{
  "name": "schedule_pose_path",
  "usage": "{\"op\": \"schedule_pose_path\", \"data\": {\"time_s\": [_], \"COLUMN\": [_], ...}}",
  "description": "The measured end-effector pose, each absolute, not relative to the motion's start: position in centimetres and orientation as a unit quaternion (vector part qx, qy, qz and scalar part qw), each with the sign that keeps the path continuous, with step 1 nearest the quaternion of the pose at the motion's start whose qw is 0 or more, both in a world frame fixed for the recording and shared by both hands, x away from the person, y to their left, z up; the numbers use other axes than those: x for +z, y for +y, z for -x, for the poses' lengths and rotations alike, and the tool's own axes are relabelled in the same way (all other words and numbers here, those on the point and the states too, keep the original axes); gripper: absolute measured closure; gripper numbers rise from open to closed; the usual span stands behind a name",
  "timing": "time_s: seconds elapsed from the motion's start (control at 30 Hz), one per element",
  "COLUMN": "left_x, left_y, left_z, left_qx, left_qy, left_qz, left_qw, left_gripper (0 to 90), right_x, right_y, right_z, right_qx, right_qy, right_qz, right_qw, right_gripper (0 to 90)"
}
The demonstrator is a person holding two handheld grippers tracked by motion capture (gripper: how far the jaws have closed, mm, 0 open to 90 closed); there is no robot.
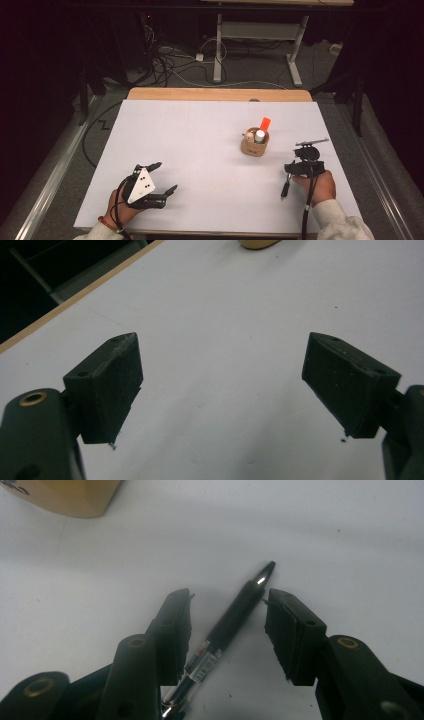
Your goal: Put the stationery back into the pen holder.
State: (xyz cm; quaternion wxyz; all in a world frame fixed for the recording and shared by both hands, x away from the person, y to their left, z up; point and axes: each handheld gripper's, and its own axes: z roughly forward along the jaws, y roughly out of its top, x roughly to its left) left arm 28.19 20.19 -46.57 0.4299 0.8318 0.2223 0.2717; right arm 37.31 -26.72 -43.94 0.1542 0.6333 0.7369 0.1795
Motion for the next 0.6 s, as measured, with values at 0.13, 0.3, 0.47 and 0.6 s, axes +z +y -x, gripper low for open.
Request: {"op": "schedule_pose_path", "data": {"time_s": [0.13, 0.3, 0.47, 0.6], "left_x": [-46.6, -46.6, -46.7, -46.8], "left_y": [20.0, 20.0, 19.9, 19.9], "left_z": [-28.2, -28.2, -28.2, -28.3], "left_qx": [0.27, 0.266, 0.263, 0.26], "left_qy": [0.218, 0.219, 0.218, 0.22], "left_qz": [-0.834, -0.835, -0.837, -0.838], "left_qw": [0.43, 0.429, 0.427, 0.426], "left_gripper": [16.0, 16.0, 16.0, 16.0], "right_x": [-44.1, -43.9, -43.6, -43.5], "right_y": [-26.3, -26.4, -26.3, -26.5], "right_z": [-37.6, -38.0, -38.8, -39.2], "right_qx": [0.176, 0.168, 0.147, 0.14], "right_qy": [0.733, 0.735, 0.743, 0.742], "right_qz": [-0.638, -0.643, -0.641, -0.645], "right_qw": [0.154, 0.136, 0.12, 0.116], "right_gripper": [59.0, 64.1, 68.3, 75.9]}}
